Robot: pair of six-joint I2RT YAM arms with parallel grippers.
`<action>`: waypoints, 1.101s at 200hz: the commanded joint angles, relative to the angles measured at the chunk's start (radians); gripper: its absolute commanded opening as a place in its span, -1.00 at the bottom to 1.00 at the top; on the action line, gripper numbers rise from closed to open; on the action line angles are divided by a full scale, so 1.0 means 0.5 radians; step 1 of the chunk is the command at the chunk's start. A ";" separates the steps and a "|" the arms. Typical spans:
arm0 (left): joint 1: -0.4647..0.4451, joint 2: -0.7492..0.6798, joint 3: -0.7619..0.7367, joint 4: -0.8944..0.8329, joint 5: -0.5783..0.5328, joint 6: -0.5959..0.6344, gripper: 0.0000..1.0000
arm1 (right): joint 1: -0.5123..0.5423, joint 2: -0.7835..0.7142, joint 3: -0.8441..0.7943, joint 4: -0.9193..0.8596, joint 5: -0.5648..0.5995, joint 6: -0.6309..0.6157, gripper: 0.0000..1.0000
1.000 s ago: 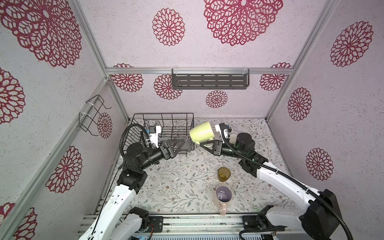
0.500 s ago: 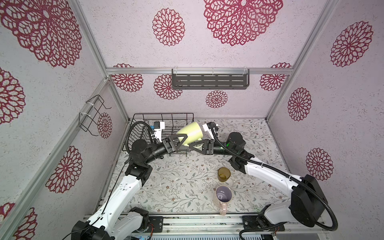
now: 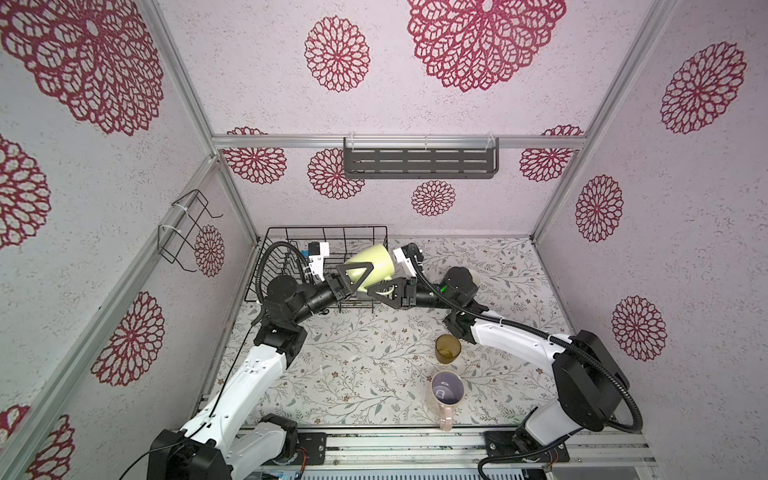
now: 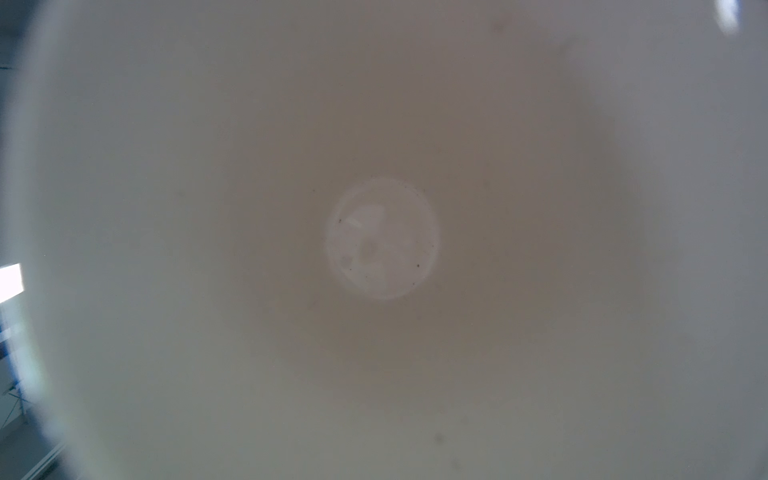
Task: Load the cups into the dish rack
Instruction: 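Open the right gripper and draw it back while the left gripper holds the mug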
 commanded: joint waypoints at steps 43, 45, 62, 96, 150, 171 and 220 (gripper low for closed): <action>0.079 -0.049 -0.040 -0.019 -0.133 -0.042 0.84 | 0.029 0.002 0.025 0.248 -0.038 -0.081 -1.00; 0.079 -0.048 -0.039 -0.022 -0.133 -0.043 0.85 | 0.030 0.005 0.022 0.242 -0.037 -0.088 -1.00; 0.084 -0.044 -0.030 -0.023 -0.115 -0.043 0.93 | 0.039 0.020 0.016 0.253 -0.031 -0.090 -1.00; 0.085 -0.041 -0.024 -0.020 -0.096 -0.037 0.95 | 0.055 0.067 0.027 0.342 -0.037 -0.035 -1.00; 0.084 -0.031 0.002 -0.158 -0.041 0.029 0.88 | 0.057 0.122 0.071 0.315 -0.034 -0.049 -1.00; 0.079 -0.022 0.026 -0.227 0.016 0.055 0.93 | 0.059 0.168 0.132 0.231 -0.037 -0.102 -1.00; 0.083 -0.046 0.010 -0.247 -0.015 0.066 0.84 | 0.064 0.275 0.181 0.392 -0.031 0.028 -1.00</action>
